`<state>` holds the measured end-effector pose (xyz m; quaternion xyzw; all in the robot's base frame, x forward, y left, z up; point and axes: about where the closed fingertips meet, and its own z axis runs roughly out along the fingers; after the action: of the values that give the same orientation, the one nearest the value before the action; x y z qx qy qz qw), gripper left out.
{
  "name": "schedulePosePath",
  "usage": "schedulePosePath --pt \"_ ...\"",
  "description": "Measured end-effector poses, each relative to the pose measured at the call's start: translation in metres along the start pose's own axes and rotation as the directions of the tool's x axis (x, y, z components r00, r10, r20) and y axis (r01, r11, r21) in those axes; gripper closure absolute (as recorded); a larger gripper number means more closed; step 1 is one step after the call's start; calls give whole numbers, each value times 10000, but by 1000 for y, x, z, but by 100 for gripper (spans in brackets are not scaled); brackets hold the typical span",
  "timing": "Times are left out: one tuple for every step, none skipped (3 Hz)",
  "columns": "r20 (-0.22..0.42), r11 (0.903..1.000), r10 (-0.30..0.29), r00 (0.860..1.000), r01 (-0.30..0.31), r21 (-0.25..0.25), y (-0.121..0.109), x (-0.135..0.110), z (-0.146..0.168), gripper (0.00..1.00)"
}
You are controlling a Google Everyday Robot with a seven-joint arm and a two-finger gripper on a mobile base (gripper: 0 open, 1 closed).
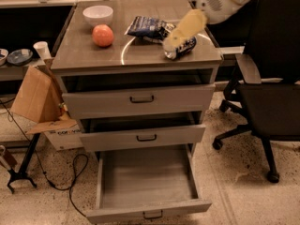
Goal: Place apple into bottom drawer
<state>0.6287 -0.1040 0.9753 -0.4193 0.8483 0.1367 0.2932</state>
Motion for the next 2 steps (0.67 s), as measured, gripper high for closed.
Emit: schedulePosePath --pt "1582 9984 556 9858 -563 1 34 -77 46 0" --pt "2332 9907 1259 9642 -1343 204 55 -123 87 0"
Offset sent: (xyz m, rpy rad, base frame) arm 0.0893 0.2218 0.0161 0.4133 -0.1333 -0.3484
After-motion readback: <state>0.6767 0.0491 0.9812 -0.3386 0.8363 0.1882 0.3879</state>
